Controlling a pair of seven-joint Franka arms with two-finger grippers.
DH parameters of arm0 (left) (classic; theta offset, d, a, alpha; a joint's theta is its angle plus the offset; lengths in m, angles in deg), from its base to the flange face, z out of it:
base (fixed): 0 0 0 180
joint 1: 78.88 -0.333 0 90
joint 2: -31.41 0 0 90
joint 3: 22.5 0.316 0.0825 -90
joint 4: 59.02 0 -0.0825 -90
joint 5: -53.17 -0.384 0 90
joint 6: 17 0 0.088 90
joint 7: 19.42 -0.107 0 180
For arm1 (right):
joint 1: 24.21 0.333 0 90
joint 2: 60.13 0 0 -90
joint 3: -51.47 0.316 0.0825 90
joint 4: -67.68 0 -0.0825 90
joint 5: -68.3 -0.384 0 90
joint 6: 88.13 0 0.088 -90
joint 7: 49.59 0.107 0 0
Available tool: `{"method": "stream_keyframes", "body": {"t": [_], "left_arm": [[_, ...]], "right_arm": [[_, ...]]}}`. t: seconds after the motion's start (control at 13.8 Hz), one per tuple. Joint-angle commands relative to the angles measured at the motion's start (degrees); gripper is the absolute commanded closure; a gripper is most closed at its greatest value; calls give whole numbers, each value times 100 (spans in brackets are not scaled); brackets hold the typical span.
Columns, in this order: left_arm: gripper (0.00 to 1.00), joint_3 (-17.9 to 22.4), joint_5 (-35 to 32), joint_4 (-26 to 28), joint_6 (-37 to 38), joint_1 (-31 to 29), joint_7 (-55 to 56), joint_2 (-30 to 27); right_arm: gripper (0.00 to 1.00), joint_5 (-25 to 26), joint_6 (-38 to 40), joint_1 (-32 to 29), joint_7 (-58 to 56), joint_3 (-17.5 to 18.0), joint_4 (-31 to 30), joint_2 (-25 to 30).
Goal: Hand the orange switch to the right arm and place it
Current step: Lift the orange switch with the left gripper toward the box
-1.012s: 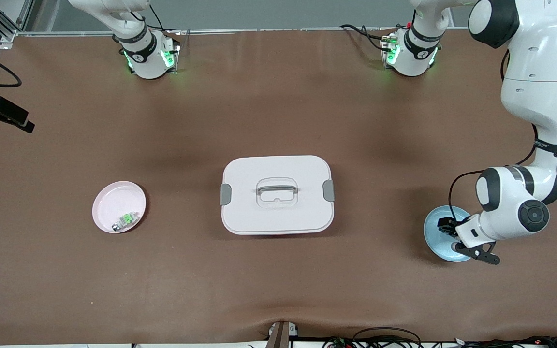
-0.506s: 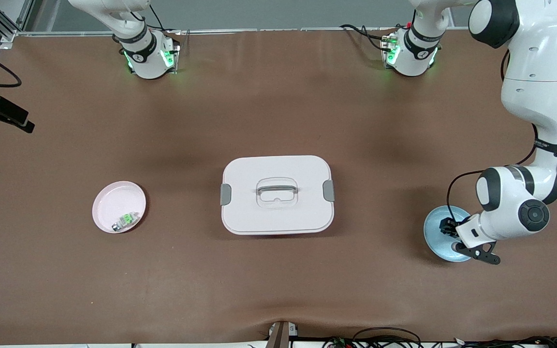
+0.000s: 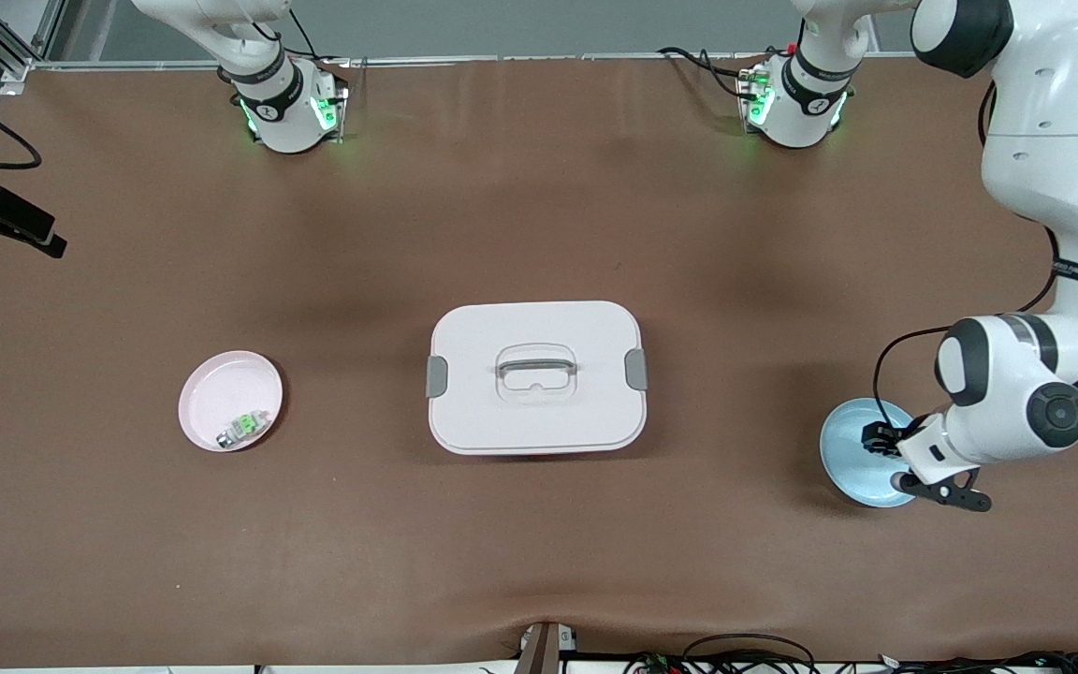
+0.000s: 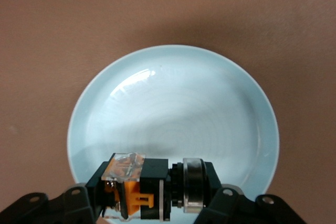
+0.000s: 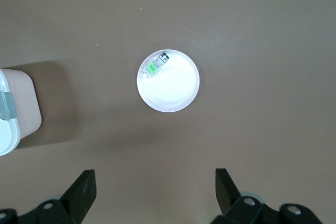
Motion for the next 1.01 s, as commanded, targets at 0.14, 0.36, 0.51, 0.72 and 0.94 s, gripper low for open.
{"method": "stream_keyframes", "body": {"t": [0.14, 0.36, 0.51, 0.72, 0.94], "left_arm": [[83, -23, 66, -391, 1182, 60, 1118, -580], [83, -233, 75, -463, 1642, 51, 1962, -887], [83, -260, 328, -463, 1879, 51, 2743, -1080], [83, -312, 1005, -463, 1941, 60, 4044, -1397], [83, -699, 1436, -463, 1941, 34, 5309, -1678]], "right_arm": [[0, -68, 12, -49, 19, 10, 12, 50], [0, -68, 47, -49, 28, 10, 12, 50], [0, -59, 39, -66, -33, 1, 12, 50], [0, -59, 56, -119, -42, 1, 12, -11], [0, -50, 12, -119, -42, 1, 12, -160]]}}
